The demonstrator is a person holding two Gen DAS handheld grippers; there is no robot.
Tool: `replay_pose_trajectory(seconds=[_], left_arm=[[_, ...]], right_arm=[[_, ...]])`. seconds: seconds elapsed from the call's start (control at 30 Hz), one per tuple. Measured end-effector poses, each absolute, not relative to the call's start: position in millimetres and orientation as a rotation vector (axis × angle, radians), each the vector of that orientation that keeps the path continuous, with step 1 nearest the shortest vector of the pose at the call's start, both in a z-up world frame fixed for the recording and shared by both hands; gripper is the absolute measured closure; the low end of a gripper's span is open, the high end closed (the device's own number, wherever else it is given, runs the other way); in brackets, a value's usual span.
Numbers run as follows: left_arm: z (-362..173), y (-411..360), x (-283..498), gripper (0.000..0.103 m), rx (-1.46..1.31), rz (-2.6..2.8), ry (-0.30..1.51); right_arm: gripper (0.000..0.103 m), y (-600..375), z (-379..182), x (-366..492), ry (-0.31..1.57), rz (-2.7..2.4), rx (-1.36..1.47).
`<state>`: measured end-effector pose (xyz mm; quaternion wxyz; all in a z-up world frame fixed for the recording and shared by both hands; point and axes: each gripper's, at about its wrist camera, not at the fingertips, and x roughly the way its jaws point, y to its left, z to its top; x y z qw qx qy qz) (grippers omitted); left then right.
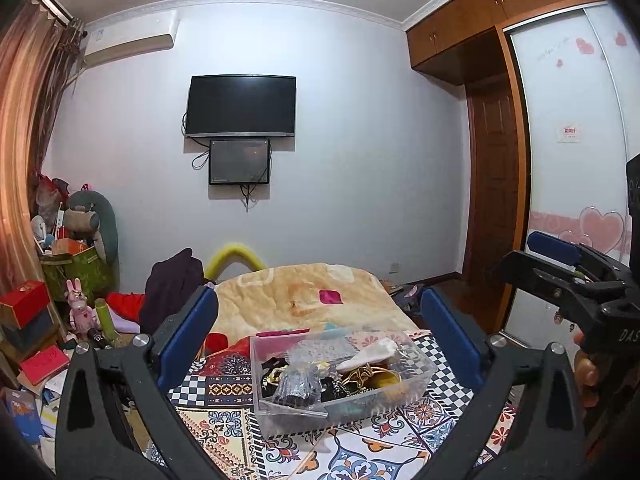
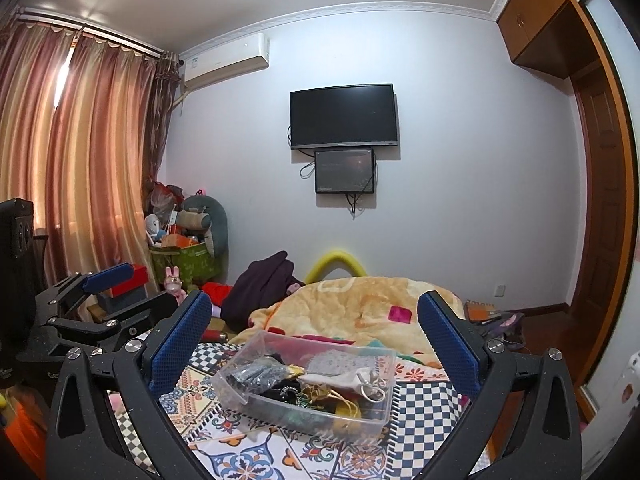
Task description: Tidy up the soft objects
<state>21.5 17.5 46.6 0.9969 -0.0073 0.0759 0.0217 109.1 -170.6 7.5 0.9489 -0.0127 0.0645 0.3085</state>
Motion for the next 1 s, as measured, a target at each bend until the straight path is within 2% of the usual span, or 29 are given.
replay_pose_trajectory(seconds=[1.0], left_arm=[[47.0, 19.3, 21.3, 0.000, -0.021, 0.046, 0.162]], right_arm=[[0.000, -171.0, 7.6, 108.1, 0.129, 0.631, -0.031]])
